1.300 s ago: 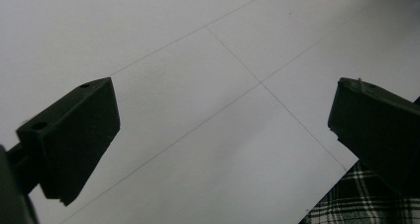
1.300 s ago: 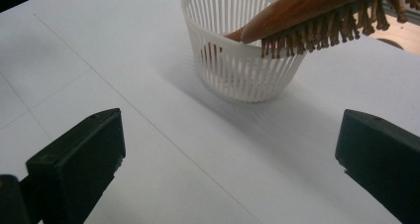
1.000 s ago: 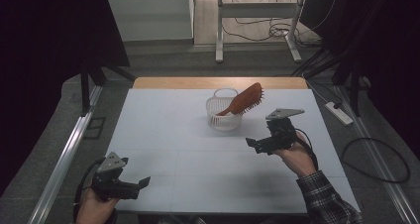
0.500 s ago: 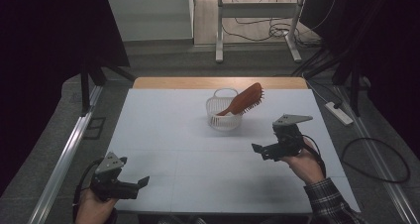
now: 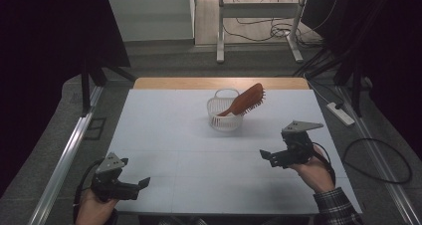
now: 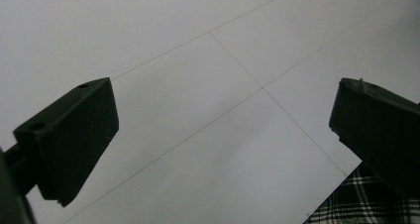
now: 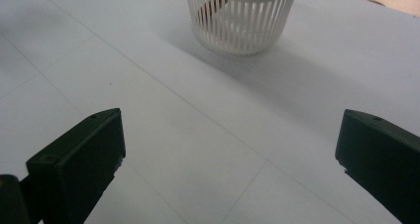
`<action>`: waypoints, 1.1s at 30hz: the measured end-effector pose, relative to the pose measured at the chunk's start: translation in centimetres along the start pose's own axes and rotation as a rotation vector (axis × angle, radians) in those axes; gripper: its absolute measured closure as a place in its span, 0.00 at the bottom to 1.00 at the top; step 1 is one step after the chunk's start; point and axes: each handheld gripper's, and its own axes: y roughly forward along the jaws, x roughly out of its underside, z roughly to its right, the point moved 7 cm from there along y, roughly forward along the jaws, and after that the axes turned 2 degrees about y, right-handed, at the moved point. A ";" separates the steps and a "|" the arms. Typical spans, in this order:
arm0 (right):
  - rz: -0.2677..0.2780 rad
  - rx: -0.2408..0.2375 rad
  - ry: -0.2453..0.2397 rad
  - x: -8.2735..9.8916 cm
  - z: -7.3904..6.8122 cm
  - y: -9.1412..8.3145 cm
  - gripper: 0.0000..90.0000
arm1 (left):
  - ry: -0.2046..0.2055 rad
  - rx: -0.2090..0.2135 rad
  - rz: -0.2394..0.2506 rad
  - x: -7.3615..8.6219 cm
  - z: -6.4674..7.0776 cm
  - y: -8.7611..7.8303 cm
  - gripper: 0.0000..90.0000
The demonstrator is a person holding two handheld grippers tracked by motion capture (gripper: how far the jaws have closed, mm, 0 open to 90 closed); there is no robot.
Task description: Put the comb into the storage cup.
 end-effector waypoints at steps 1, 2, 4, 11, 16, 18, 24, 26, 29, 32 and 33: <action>-0.006 0.000 0.001 0.3 0.0 -0.1 0.00 | 0.000 0.001 0.000 0.0 0.0 0.0 0.00; -0.008 0.001 0.001 0.5 0.0 -0.2 0.00 | 0.000 0.001 0.000 0.0 0.0 0.0 0.00; -0.010 0.002 0.006 0.8 0.0 -0.3 0.00 | 0.001 0.001 -0.001 0.0 0.0 0.0 0.00; -0.019 0.016 0.023 2.3 0.3 -1.1 0.00 | 0.001 0.002 0.000 0.0 0.0 0.0 0.00; -0.019 0.026 0.032 3.0 0.5 -1.6 0.00 | 0.001 0.004 -0.001 0.0 0.0 0.0 0.00; -0.021 0.032 0.039 3.4 0.7 -1.9 0.00 | 0.000 0.004 -0.001 0.0 0.0 0.0 0.00; -0.018 0.048 0.057 4.4 1.1 -2.6 0.00 | 0.001 0.004 -0.002 0.0 0.0 0.0 0.00; -0.015 0.053 0.064 4.7 1.3 -2.8 0.00 | 0.001 0.004 -0.001 0.0 0.0 0.0 0.00; -0.015 0.068 0.072 5.2 1.6 -3.3 0.00 | 0.000 0.002 -0.001 0.0 0.0 0.0 0.00; -0.015 0.081 0.081 5.8 1.8 -3.7 0.00 | 0.000 0.002 -0.001 0.0 0.0 0.0 0.00; -0.015 0.081 0.081 5.8 1.8 -3.7 0.00 | 0.000 0.002 -0.001 0.0 0.0 0.0 0.00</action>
